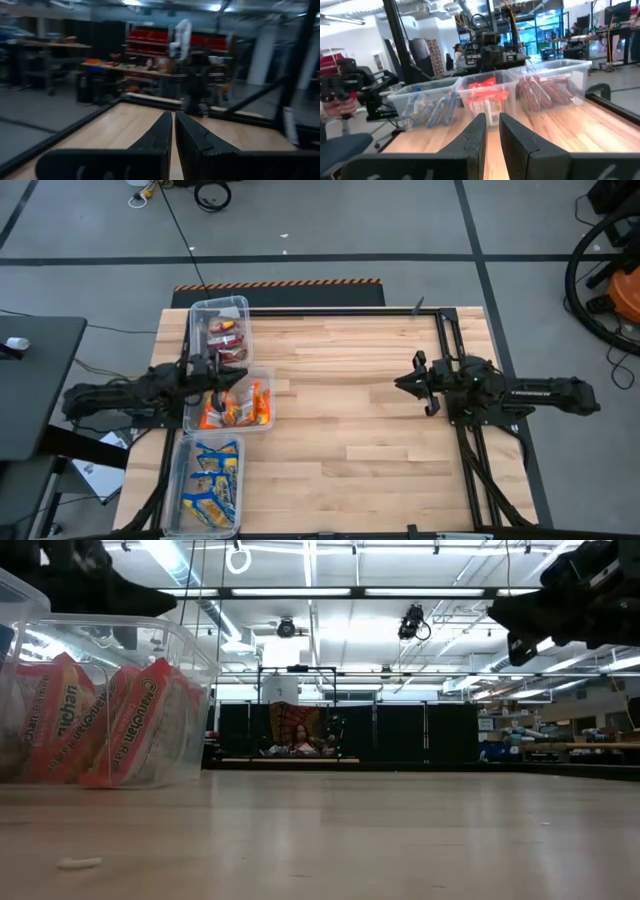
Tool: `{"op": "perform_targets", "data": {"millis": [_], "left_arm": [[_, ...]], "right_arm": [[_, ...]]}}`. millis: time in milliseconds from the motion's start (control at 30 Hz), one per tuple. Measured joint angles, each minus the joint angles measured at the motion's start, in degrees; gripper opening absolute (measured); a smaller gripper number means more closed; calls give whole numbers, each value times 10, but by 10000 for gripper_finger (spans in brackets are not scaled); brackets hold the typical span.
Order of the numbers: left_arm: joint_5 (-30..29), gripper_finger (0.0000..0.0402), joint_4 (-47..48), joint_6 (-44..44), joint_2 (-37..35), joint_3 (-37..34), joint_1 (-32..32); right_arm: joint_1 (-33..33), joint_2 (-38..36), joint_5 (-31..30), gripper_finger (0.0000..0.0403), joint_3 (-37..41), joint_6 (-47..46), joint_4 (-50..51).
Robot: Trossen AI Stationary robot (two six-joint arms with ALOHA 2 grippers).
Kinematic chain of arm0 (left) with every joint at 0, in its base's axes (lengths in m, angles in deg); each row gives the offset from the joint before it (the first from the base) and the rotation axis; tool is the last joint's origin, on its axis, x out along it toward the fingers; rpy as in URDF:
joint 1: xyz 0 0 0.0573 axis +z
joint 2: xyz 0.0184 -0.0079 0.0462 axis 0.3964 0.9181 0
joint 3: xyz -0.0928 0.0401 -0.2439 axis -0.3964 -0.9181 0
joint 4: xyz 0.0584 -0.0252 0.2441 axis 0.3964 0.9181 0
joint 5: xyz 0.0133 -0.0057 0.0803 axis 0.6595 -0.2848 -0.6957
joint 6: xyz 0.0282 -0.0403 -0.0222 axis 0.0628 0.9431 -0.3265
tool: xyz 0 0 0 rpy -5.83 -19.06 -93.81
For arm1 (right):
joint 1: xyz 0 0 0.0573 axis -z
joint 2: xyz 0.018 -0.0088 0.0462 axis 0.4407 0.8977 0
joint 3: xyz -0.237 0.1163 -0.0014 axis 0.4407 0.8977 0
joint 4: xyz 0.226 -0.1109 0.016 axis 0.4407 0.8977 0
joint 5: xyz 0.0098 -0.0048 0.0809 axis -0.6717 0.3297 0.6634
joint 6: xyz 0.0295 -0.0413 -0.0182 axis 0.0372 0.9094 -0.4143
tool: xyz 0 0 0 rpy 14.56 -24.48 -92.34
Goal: Sort Maruchan noodles
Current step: Return to Home Position
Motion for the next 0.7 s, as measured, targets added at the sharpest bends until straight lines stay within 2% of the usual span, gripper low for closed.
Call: {"op": "perform_targets", "data": {"millis": [167,267,367,467,567,700], "left_arm": [[0,27,14,16,-81,-40,-36],[-15,27,28,3,-76,-41,-61],[-67,27,63,-11,-78,-41,-80],[-71,27,29,-45,-79,-41,-87],[-68,27,83,-40,-76,-41,-86],[-63,27,85,-55,-59,-41,-85]], "right_arm": [[0,-77,0,59,0,2,82],[0,-112,-1,59,0,-2,144],[-1,-129,-8,59,0,4,198],[-1,-122,-15,59,0,22,194],[-1,-119,-17,60,0,22,188],[-1,-119,-17,59,0,22,188]]}}
